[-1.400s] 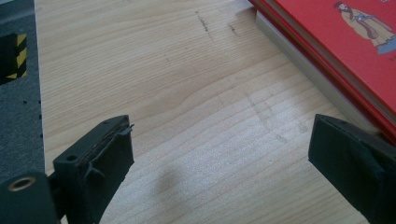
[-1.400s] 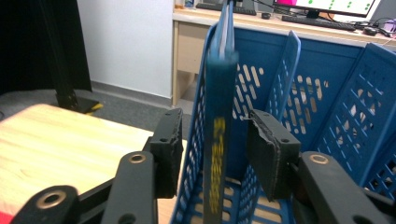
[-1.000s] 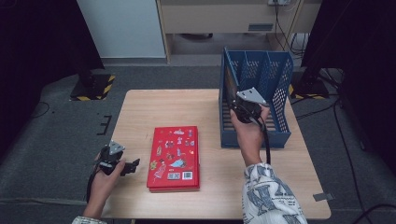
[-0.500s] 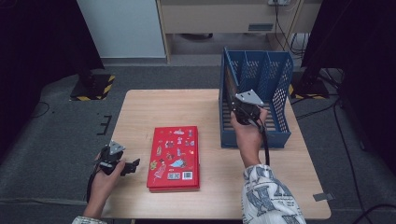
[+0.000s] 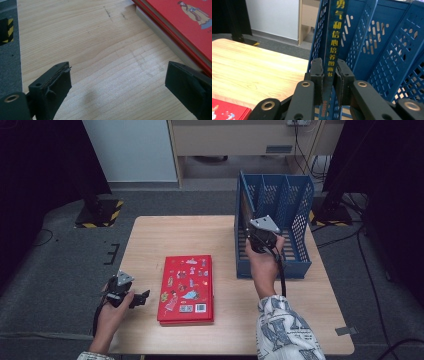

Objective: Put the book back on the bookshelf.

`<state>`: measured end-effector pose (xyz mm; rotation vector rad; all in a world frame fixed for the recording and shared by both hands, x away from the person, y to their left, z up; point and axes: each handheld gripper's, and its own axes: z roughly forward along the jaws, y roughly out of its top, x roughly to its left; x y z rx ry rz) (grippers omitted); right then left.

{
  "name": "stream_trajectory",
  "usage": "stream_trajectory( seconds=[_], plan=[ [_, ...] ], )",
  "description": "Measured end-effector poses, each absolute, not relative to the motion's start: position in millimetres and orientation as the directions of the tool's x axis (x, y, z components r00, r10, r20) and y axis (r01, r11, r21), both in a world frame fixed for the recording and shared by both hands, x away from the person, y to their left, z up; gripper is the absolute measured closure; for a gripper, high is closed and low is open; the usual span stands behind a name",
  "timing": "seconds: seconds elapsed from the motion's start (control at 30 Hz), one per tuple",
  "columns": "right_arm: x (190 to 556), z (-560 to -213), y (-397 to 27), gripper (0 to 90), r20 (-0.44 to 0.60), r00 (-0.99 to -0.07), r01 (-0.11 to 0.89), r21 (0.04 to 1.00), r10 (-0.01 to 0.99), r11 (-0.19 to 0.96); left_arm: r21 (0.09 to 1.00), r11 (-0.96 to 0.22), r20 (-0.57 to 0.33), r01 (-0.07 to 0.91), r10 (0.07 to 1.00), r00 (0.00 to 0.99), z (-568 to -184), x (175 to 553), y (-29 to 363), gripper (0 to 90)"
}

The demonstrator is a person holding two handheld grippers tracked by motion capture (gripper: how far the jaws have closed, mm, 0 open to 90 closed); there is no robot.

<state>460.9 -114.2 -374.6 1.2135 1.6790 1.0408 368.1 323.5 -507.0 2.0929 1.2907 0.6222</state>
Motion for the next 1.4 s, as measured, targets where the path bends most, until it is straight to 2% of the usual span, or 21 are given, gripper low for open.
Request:
stream_trajectory(
  seconds=[0.37, 0.57, 0.7, 0.73, 0.77, 0.8, 0.83, 0.87, 0.9, 1.03, 1.4],
  plan=[
    [462.7, -370.7, -101.2, 76.7, -0.138, -0.216, 0.311, 0.929, 0.967, 0.202, 0.699, -0.348, 0.077, 0.625, 0.905, 0.418, -506.7, 368.1, 323.9, 5.7],
    [462.9, -370.5, -98.5, 73.3, -0.132, -0.246, 0.304, 0.93, 0.96, 0.206, 0.699, -0.347, 0.076, 0.625, 0.905, 0.418, -506.7, 368.0, 323.9, 5.7],
    [462.5, -370.8, -99.9, 65.9, -0.121, -0.263, 0.295, 0.934, 0.957, 0.199, 0.699, -0.348, 0.077, 0.625, 0.905, 0.418, -506.6, 368.0, 323.7, 5.7],
    [462.5, -371.1, -100.2, 63.0, -0.114, -0.268, 0.295, 0.936, 0.957, 0.194, 0.699, -0.348, 0.077, 0.625, 0.905, 0.417, -506.6, 367.9, 323.8, 5.7],
    [461.8, -372.2, -101.6, 56.2, -0.101, -0.282, 0.289, 0.939, 0.954, 0.185, 0.7, -0.347, 0.077, 0.624, 0.906, 0.417, -506.5, 367.8, 323.9, 5.7],
    [461.8, -372.2, -101.6, 56.2, -0.101, -0.282, 0.289, 0.939, 0.954, 0.185, 0.7, -0.345, 0.076, 0.625, 0.906, 0.415, -506.5, 367.8, 324.1, 5.7],
    [461.2, -372.8, -102.1, 52.6, -0.094, -0.288, 0.291, 0.94, 0.953, 0.181, 0.7, -0.345, 0.077, 0.625, 0.907, 0.415, -506.6, 367.7, 324.3, 5.7],
    [458.3, -373.7, -103.9, 46.3, -0.083, -0.296, 0.278, 0.946, 0.952, 0.168, 0.7, -0.345, 0.077, 0.626, 0.907, 0.414, -506.7, 367.5, 324.4, 5.7],
    [458.3, -373.7, -103.9, 46.3, -0.083, -0.296, 0.278, 0.946, 0.952, 0.168, 0.7, -0.344, 0.077, 0.625, 0.907, 0.414, -506.6, 367.5, 324.5, 5.7],
    [448.5, -376.7, -111.1, 34.2, -0.051, -0.336, 0.259, 0.955, 0.94, 0.144, 0.7, -0.349, 0.082, 0.623, 0.906, 0.415, -506.8, 367.7, 324.7, 5.6],
    [409.9, -394.3, -131.2, 22.4, -0.002, -0.429, 0.258, 0.958, 0.903, 0.125, 0.73, -0.349, 0.069, 0.588, 0.893, 0.444, -504.0, 361.4, 317.0, 5.9]
  ],
)
